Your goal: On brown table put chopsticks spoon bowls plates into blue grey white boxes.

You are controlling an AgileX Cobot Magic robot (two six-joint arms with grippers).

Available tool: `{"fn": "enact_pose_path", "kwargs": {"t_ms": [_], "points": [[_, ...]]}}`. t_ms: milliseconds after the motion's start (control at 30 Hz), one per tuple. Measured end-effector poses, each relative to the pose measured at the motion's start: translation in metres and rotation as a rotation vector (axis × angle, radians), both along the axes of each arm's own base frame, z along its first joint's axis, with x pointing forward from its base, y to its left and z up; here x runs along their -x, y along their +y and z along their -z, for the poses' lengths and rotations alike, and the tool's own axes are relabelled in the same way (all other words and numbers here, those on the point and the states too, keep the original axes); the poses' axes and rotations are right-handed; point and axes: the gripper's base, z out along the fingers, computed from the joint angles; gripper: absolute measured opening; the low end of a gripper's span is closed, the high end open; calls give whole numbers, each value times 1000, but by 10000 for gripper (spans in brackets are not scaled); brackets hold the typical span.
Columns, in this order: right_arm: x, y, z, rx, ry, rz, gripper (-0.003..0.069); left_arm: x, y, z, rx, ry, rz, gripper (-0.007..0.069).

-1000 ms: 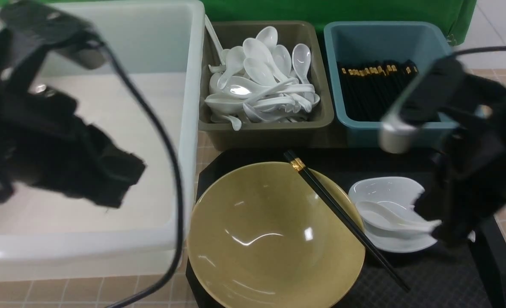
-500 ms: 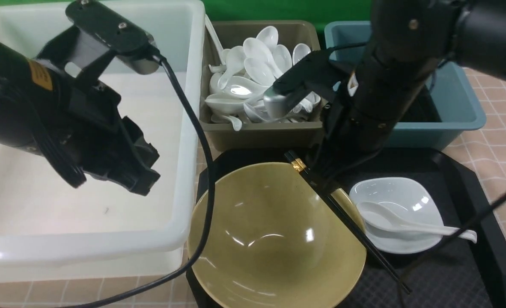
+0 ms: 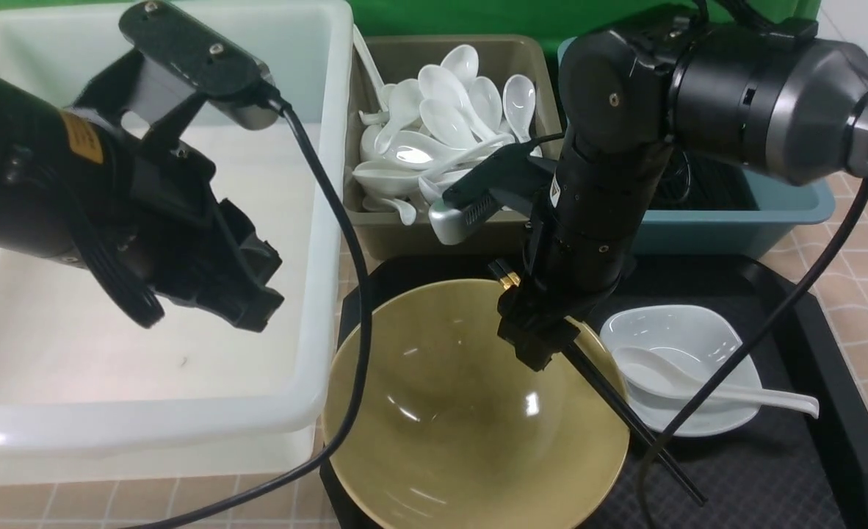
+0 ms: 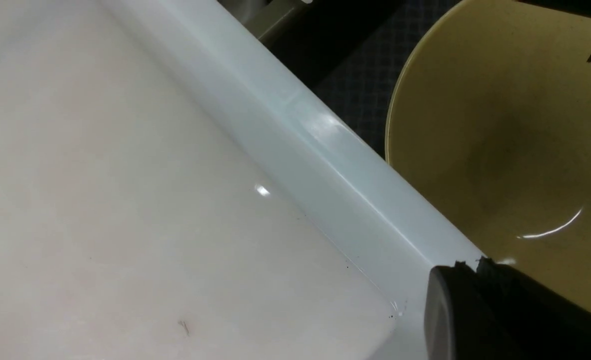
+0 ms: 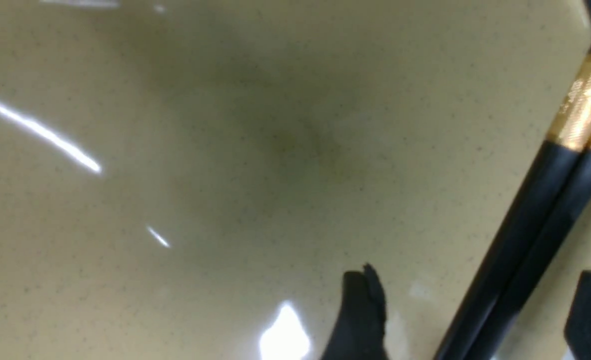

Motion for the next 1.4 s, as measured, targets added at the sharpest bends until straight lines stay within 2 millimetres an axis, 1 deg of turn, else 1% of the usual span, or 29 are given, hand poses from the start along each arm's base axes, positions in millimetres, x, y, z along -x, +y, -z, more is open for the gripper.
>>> {"fn": "enact_pose_path", "kwargs": {"t_ms": [133,167,200,233,300,333,400,433,467,567,600,667,767,800,833,867,900,933,967,1000,1033,1067,1133,1200,1233,1267,1300,1367,1400], "points": [[-1,1,3,4,7,0,462,0,0,0,0,-1,1,1],[-2,2,7,10,15,0,426,0,0,0,0,-1,1,1],[-3,2,9,12,19,0,409,0,0,0,0,-1,1,1],[-3,2,12,16,24,0,370,0,0,0,0,-1,1,1],[-4,3,13,17,25,0,320,0,0,0,0,-1,1,1],[-4,3,11,15,22,0,293,0,0,0,0,-1,1,1],[-6,4,8,6,10,0,211,0,0,0,0,-1,1,1],[-6,4,7,4,7,0,204,0,0,0,0,-1,1,1],[-7,5,3,-4,-4,1,170,0,0,0,-1,-2,2,1],[-8,6,-13,-33,-44,1,168,-1,0,0,1,-9,1,1],[-8,6,-15,-36,-48,1,168,-1,0,0,1,-9,1,1],[-10,6,-28,-50,-93,-2,168,-2,-1,0,6,-17,-1,1],[-19,-1,-59,-39,-220,-1,168,-15,-6,4,38,-46,-28,1],[-21,-3,-60,-34,-230,3,168,-17,-7,6,42,-43,-33,1],[-25,-6,-67,-34,-264,15,168,-24,-11,9,63,-50,-50,1],[-39,-17,-81,-58,-350,64,168,-38,-18,17,105,-71,-77,1],[-46,-23,-87,-76,-393,90,168,-45,-22,21,126,-78,-89,1],[-48,-25,-89,-83,-407,97,168,-49,-24,24,136,-82,-95,1],[-57,-33,-95,-109,-463,136,168,-56,-27,29,156,-90,-105,1],[-70,-46,-103,-146,-540,189,168,-69,-34,38,187,-100,-122,1],[-83,-60,-109,-187,-615,244,168,-79,-39,41,223,-115,-139,1],[-88,-67,-111,-203,-646,269,168,-84,-42,41,242,-123,-147,1],[-105,-87,-115,-256,-736,350,168,-94,-47,38,277,-151,-155,1],[-125,-106,-112,-315,-817,438,168,-100,-49,28,301,-191,-148,1],[-132,-114,-109,-327,-836,467,168,-101,-50,24,307,-207,-144,1],[-135,-115,-107,-339,-846,478,168,-101,-50,22,308,-211,-143,1],[-149,-127,-99,-371,-880,533,168,-101,-50,15,315,-236,-134,1],[-170,-146,-78,-413,-909,620,168,-99,-49,9,315,-254,-124,1],[-171,-146,-77,-416,-909,623,168,-99,-49,9,316,-255,-124,1]]}}
